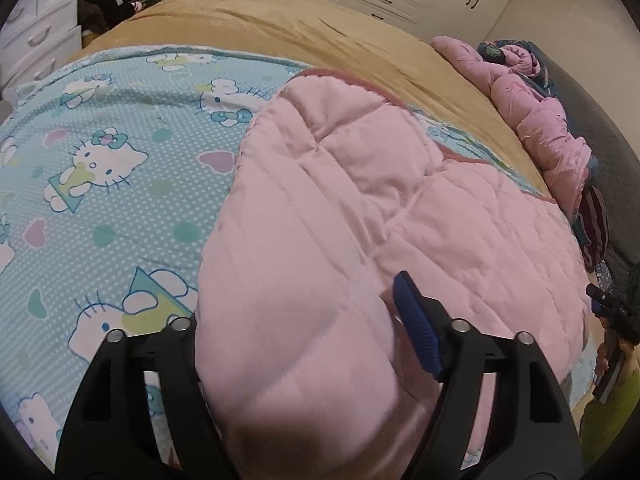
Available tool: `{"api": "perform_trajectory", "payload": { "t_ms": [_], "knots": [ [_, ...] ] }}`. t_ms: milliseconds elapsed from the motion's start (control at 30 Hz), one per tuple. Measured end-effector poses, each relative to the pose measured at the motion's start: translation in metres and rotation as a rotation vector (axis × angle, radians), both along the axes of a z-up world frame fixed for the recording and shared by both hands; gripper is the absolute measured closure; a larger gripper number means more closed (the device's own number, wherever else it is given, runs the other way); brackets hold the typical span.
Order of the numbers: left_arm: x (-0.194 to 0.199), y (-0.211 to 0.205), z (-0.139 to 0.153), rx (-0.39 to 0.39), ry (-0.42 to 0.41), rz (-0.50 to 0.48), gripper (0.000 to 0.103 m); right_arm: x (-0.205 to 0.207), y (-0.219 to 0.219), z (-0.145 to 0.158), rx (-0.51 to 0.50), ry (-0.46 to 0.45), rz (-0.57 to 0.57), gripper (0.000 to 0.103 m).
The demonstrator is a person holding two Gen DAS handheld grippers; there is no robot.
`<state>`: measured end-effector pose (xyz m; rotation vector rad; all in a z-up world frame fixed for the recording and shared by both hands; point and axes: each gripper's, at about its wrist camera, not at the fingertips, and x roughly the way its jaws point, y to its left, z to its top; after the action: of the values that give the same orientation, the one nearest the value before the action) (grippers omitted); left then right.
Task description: Fold large clothes
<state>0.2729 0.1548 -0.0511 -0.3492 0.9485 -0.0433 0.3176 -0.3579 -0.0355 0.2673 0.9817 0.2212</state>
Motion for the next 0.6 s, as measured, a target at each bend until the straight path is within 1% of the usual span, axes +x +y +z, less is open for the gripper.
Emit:
{"api": "perform_trajectory", "payload": {
  "t_ms": [67,200,233,267,333,400,467,533,600],
  "knots": [
    [-0.005,-0.001,0.006,0.003,-0.010,-0.003,0.029,-0.009,0.006,0.007,-0.039,-0.025,0.010,0.004],
    [-0.014,-0.003,0.014,0.016,-0.015,-0.002,0.028,-0.020,0.010,0.006,-0.100,-0.019,0.003,0.004],
    [-0.016,-0.003,0.016,0.016,-0.019,0.000,0.027,-0.025,0.011,0.008,-0.097,-0.028,0.002,0.004],
    [-0.019,-0.002,0.018,0.020,-0.022,0.006,0.024,-0.029,0.012,0.010,-0.090,-0.041,0.001,0.004],
    [-0.025,-0.002,0.023,0.031,-0.037,0.010,0.022,-0.039,0.018,0.014,-0.075,-0.067,0.008,0.004],
    [-0.033,-0.003,0.029,0.052,-0.055,0.014,0.021,-0.046,0.023,0.017,-0.081,-0.081,0.024,0.004],
    [-0.038,-0.005,0.034,0.065,-0.070,0.011,0.014,-0.051,0.032,0.018,-0.102,-0.076,0.040,0.004],
    [-0.046,-0.008,0.040,0.087,-0.087,0.006,0.010,-0.056,0.037,0.021,-0.132,-0.091,0.039,0.004],
    [-0.051,-0.011,0.045,0.095,-0.096,-0.003,0.009,-0.060,0.039,0.023,-0.116,-0.093,0.050,0.004]
  ]
}}
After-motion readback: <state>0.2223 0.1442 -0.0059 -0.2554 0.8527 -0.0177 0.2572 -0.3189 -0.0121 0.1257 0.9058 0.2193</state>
